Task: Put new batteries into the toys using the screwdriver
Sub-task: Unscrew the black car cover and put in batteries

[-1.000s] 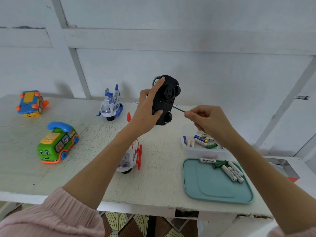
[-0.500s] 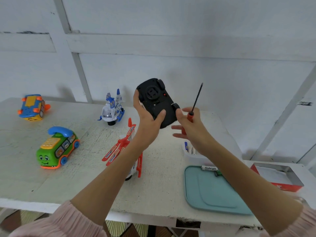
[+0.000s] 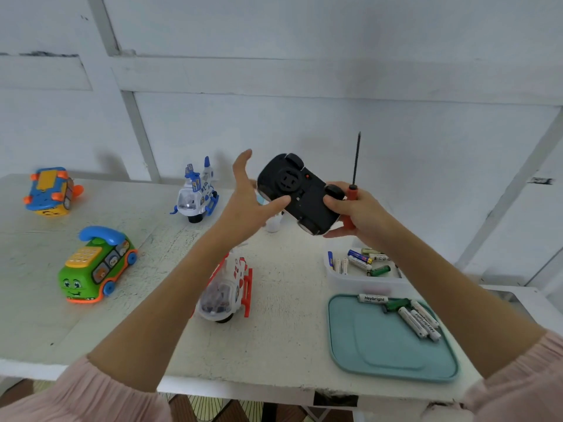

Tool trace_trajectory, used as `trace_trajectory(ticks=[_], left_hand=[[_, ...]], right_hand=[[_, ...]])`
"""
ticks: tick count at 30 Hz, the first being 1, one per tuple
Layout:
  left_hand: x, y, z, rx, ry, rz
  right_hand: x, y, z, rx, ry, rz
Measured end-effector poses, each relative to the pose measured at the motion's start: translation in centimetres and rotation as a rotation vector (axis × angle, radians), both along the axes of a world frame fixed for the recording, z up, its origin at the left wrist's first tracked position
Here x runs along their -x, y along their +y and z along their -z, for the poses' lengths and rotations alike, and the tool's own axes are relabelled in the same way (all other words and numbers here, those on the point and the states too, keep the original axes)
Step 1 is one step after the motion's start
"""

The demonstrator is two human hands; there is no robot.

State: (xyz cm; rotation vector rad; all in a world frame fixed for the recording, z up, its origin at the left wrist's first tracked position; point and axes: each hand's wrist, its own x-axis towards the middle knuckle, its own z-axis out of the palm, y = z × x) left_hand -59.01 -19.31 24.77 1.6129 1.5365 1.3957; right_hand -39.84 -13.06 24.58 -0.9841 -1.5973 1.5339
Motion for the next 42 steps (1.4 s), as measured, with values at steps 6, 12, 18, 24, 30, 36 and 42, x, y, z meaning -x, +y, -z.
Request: trace_trajectory(ticks=[6,12,18,24,30,36,42], left_hand=[[1.2,0.2,-2.6,0.014,0.345,0.201],[0.8,0.1,-3.4,0.358,0.339,0.499],[-0.1,-0.4,-2.1,0.316,0.130,0.512],[-0.9,-0.5,-0.5,0.062,-0.015,0.284],[-2.3,-0.6,0.5,-0.101,-0.267,0.147],[-3.5,-0.5,1.6,-0.131,-0.314,0.141],[-3.0,-0.3,2.4,-0.060,-0.244,0.193]], right_hand=[[-1.6,1.0,-0.7,-0.155,-0.274,-0.127],[-1.4,0.9,-3.1,-0.283,-0.391,-0.235],[-1.3,0.5,-4.3,-0.392,-0.337,-0.171],[-1.6,0.4,-4.3,-0.461,-0.148,0.140],[-1.0,-0.1,-3.6,-0.180,-0.052,0.084],[0.2,-0.6,-3.3,-0.211,-0.016,0.115],[0.0,-0.3,-3.6,-0.293,-0.096,0.126]])
